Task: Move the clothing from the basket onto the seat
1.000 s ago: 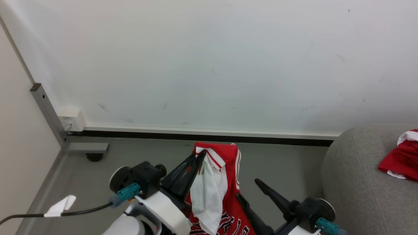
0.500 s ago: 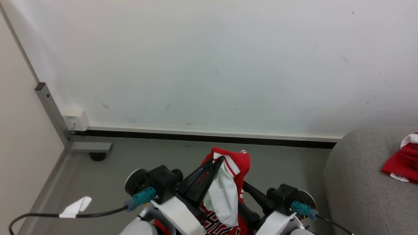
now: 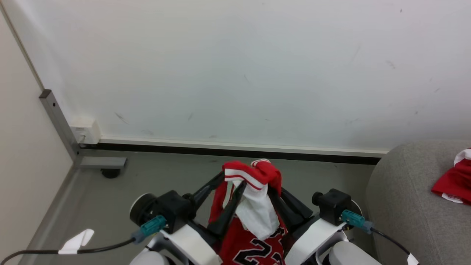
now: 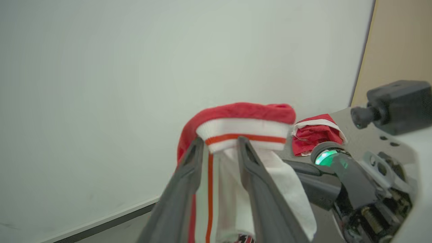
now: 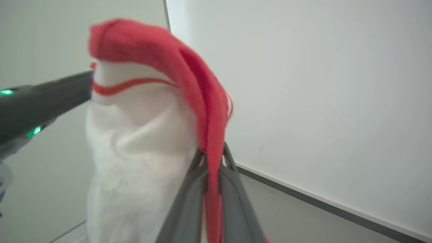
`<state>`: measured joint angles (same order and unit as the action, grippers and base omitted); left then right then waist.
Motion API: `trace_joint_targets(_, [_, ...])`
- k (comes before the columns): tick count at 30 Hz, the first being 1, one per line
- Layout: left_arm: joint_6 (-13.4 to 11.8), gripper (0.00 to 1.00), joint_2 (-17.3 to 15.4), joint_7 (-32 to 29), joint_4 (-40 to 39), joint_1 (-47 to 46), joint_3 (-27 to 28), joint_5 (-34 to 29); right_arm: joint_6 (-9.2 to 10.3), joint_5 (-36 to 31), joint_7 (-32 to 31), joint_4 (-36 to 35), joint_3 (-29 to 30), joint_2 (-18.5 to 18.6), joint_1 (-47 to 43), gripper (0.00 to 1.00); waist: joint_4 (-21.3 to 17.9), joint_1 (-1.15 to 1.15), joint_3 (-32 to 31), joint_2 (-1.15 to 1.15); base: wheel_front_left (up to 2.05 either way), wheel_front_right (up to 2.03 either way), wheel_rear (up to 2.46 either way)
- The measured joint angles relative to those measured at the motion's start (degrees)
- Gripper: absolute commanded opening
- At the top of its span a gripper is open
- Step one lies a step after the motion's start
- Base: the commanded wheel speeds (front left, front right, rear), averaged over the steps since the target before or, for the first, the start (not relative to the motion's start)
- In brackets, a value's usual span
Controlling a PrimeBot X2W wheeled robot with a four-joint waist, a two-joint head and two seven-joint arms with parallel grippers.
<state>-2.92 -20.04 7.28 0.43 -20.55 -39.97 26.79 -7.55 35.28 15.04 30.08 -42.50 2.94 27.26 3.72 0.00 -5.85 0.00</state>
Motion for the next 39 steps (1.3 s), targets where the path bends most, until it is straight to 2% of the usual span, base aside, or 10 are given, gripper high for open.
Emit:
trace_joint_targets(8, [0.18, 1.00, -0.67, 5.27, 5.43, 3.35, -0.83, -1.09, 0.00, -1.18, 0.00, -3.32, 5.75, 2.05, -0.03, 0.00, -0.91, 0.00, 0.59, 0.00, 0.00, 0.00, 0.00])
trace_joint_targets(15, [3.65, 1.00, 1.22, 7.45, 10.78, 5.92, -1.75, -1.02, 0.00, -2.40, 0.00, -5.73, 9.60, 3.30, -0.32, 0.00, -2.92, 0.00, 1.16, 0.00, 0.00, 0.00, 0.00])
trace_joint_targets(21, [5.23, 1.00, 3.33, 7.73, 11.58, 5.60, -0.83, -1.77, 0.00, -3.18, 0.00, -6.57, 11.67, 5.05, -0.87, 0.00, -5.29, 0.00, 1.88, 0.00, 0.00, 0.00, 0.00])
trace_joint_targets(32, [7.82, 1.00, 6.81, 7.84, 9.62, 5.73, 1.58, -4.69, 0.00, -4.19, 0.01, -11.55, 14.73, 7.86, -1.19, 0.00, -14.22, 0.00, 3.92, 0.00, 0.00, 0.00, 0.00])
trace_joint_targets(39, [9.24, 1.00, 8.39, 7.84, 8.99, 5.84, 0.97, -6.10, 0.00, -5.19, -1.19, -15.02, 17.59, 10.51, -1.87, 0.00, -20.65, 0.00, 5.97, 0.00, 0.00, 0.00, 0.00])
